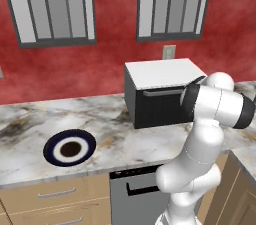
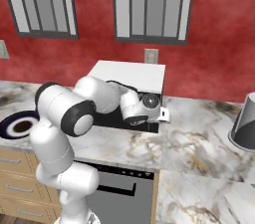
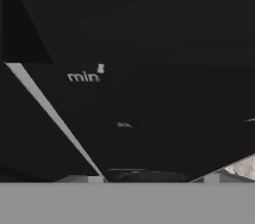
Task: Pick up the bagel from the plate, place it on the toaster oven rack, close the door, and set the timer.
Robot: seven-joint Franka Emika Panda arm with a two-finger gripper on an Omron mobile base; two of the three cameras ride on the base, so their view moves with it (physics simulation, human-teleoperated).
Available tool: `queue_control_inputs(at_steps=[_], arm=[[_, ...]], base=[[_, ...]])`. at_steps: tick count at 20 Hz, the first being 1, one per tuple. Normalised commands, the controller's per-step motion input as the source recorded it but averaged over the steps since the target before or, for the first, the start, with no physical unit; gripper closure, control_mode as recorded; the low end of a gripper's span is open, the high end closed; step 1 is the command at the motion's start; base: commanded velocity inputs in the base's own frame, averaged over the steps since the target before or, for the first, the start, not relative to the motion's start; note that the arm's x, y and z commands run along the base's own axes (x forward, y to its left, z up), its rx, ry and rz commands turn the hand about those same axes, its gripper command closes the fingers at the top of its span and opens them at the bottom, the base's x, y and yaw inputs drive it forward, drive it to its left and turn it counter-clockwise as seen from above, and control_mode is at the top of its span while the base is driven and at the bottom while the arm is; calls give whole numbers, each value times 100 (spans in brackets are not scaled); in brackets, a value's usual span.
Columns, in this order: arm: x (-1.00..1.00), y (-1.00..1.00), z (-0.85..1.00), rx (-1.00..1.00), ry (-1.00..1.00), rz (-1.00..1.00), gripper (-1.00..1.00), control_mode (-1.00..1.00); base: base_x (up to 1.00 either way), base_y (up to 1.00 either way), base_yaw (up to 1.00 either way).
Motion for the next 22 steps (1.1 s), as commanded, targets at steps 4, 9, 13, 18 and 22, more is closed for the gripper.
queue_control_inputs(at_steps=[4,9,13,18,22], arm=[[-23,56,100,-27,-12,-2,100,-100],[-27,75,100,-39,-22,-2,100,-100],[-84,37,64,-35,-59,0,100,-100],[-90,-8,12,-2,-55,0,100,-100],[-5,-23,57,1,-25,0,100,-100]], base=[[0,0,0],[0,0,0],[0,0,0],[0,0,0],[0,0,0]])
